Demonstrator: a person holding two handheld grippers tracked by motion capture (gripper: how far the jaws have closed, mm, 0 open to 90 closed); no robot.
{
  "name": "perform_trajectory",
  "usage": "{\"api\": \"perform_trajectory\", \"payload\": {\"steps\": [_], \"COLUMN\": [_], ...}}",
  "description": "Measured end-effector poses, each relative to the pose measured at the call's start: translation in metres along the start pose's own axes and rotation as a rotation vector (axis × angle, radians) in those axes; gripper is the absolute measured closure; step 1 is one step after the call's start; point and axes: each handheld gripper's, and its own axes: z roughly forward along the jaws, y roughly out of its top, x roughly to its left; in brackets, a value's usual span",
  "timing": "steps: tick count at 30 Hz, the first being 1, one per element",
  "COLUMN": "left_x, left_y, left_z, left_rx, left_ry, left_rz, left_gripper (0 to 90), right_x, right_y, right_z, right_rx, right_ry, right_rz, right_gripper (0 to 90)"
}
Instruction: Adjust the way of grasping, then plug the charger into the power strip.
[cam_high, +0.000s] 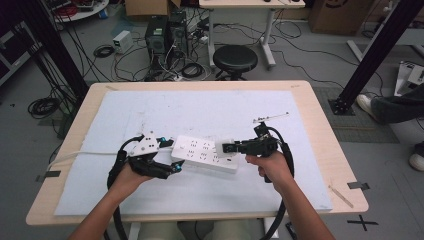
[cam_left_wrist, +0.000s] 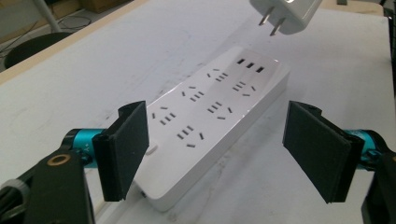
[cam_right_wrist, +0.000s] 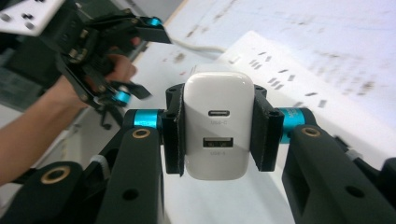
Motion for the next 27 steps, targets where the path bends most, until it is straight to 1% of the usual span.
{"api": "perform_trajectory", "payload": {"steps": [7, 8, 9, 10, 11, 13, 15, 19, 22, 23, 25, 27], "left_x": [0.010, 0.011, 0.011, 0.013, 0.013, 0.014, 0.015, 0.014, 0.015, 0.016, 0.016, 0.017], "left_y": [-0.006, -0.007, -0.007, -0.008, -0.008, -0.009, -0.009, -0.010, -0.011, -0.011, -0.012, -0.013], "left_z": [-0.014, -0.016, -0.017, -0.019, -0.020, -0.021, -0.022, -0.024, -0.026, -0.026, -0.026, -0.027], "left_rx": [-0.015, -0.015, -0.025, -0.021, -0.023, -0.028, -0.028, -0.028, -0.025, -0.030, -0.033, -0.033], "left_ry": [0.052, 0.059, 0.064, 0.069, 0.072, 0.078, 0.082, 0.085, 0.090, 0.091, 0.094, 0.097], "left_rz": [-0.032, -0.034, -0.044, -0.044, -0.045, -0.050, -0.054, -0.052, -0.056, -0.065, -0.069, -0.068], "left_gripper": [22.7, 22.7, 22.7, 22.7, 22.7, 22.7, 22.7, 22.7, 22.7, 22.7, 22.7, 22.7], "right_x": [-0.003, -0.003, -0.004, -0.004, -0.003, -0.003, -0.001, 0.000, 0.001, 0.002, 0.004, 0.006], "right_y": [-0.004, -0.004, -0.004, -0.005, -0.005, -0.006, -0.006, -0.007, -0.007, -0.007, -0.006, -0.005], "right_z": [-0.012, -0.014, -0.015, -0.016, -0.018, -0.021, -0.024, -0.027, -0.027, -0.027, -0.028, -0.028], "right_rx": [0.010, 0.015, 0.018, 0.025, 0.031, 0.031, 0.037, 0.044, 0.064, 0.069, 0.090, 0.107], "right_ry": [-0.066, -0.076, -0.088, -0.098, -0.114, -0.118, -0.136, -0.153, -0.172, -0.179, -0.202, -0.213], "right_rz": [-0.039, -0.048, -0.060, -0.075, -0.074, -0.106, -0.118, -0.149, -0.174, -0.187, -0.211, -0.238], "right_gripper": [63.7, 63.6, 63.6, 63.6, 63.6, 63.6, 63.6, 63.6, 63.6, 63.6, 63.6, 63.6]}}
